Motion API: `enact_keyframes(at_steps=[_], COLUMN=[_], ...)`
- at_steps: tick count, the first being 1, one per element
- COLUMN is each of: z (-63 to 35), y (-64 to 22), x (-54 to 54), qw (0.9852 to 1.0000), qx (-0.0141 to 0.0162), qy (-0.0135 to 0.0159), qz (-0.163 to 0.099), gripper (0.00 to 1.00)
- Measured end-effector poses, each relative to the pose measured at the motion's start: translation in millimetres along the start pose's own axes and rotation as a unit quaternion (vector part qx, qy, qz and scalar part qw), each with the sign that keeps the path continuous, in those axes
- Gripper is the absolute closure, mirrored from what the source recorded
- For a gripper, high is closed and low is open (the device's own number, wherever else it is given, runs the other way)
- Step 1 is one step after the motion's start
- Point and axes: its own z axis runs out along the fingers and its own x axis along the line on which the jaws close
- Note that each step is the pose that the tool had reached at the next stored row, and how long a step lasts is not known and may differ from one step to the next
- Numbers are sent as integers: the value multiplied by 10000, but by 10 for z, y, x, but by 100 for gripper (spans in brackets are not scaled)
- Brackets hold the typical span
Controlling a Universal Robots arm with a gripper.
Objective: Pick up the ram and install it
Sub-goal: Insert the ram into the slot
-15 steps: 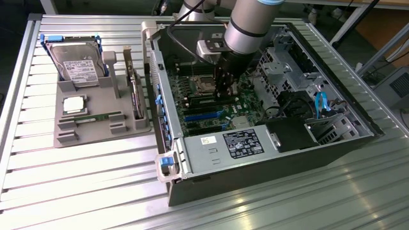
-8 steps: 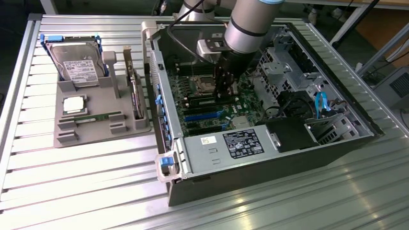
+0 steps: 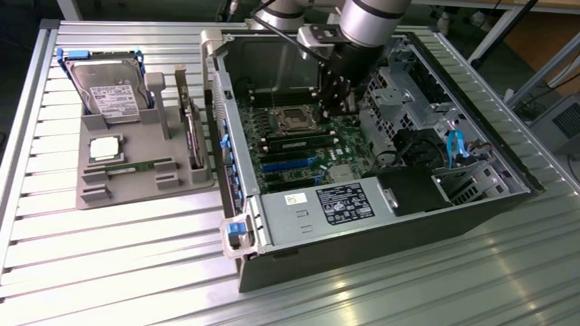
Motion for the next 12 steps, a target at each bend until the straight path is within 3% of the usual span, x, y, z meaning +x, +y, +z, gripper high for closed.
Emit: enact_keyframes(at_steps=[2, 4, 7, 10, 12], z=[-7, -9, -20, -39, -110], y=[-142, -213, -399, -507, -551], x=[0, -18, -33, -33, -34], qw=[10000, 10000, 10000, 10000, 10000], qx=[-3, -4, -4, -4, -4], qy=[0, 0, 1, 1, 0], qz=[1, 1, 4, 4, 6], gripper=[90, 90, 90, 90, 90])
